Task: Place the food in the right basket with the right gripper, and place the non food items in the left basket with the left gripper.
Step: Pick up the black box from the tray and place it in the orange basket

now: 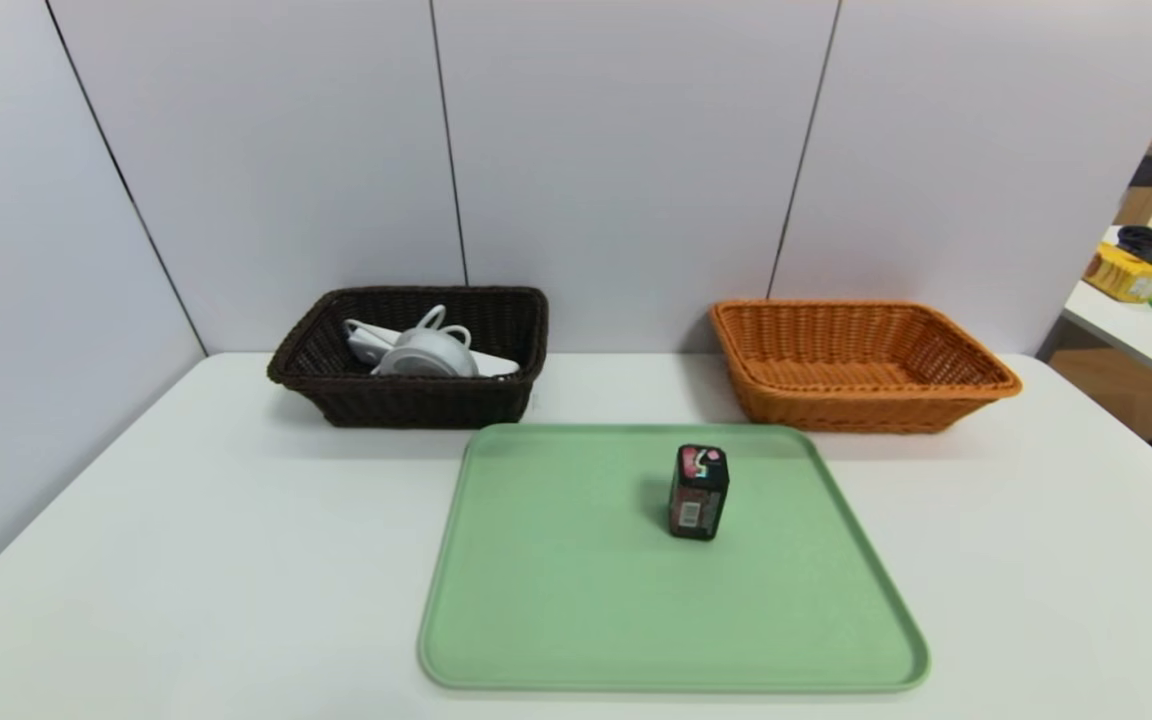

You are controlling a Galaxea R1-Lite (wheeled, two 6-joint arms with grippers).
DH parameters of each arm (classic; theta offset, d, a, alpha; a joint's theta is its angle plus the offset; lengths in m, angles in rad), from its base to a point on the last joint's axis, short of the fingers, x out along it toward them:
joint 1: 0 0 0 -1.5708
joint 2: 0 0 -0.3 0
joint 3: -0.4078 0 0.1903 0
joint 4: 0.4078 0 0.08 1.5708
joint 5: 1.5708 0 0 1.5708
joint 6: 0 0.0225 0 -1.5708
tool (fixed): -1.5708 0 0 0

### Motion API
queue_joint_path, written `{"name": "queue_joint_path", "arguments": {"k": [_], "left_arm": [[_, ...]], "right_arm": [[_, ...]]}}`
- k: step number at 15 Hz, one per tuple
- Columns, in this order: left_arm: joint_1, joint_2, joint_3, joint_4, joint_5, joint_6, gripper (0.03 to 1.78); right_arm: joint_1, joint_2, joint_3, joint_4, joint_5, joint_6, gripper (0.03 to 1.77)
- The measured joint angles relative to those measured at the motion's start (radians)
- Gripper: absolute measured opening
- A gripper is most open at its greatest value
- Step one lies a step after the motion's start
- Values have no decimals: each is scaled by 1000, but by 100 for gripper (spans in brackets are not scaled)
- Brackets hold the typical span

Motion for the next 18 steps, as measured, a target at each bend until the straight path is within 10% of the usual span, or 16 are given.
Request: {"name": "queue_joint_path", "arguments": {"k": [9,18], "left_arm": [[0,0,0,0,0,0,169],[0,0,0,0,0,0,169]], "right_arm": [[19,534,-447,114,24,0,170],[303,1080,-906,151,163,2,170]]}}
